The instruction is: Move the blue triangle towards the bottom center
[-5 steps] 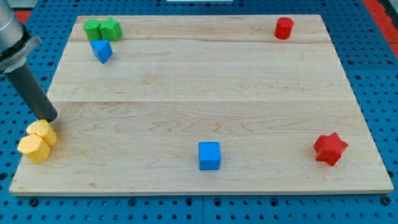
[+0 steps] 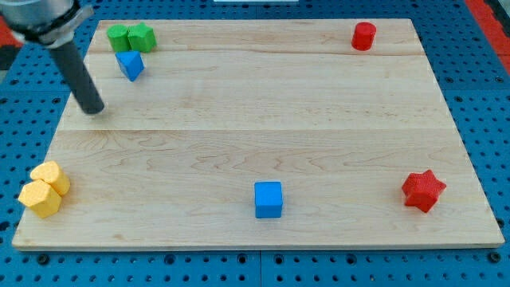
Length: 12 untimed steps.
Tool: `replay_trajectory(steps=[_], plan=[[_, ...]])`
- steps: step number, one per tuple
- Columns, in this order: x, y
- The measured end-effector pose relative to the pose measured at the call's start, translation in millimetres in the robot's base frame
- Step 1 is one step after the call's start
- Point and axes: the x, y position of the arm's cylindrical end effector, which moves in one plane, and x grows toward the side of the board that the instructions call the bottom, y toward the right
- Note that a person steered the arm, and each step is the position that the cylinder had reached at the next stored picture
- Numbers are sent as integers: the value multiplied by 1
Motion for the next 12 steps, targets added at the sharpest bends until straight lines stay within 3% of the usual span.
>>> replay_trajectory(steps=[1, 2, 3, 5, 12], plan=[[-52, -2], [-65, -10], [-90, 26], [-71, 68], [-70, 175]])
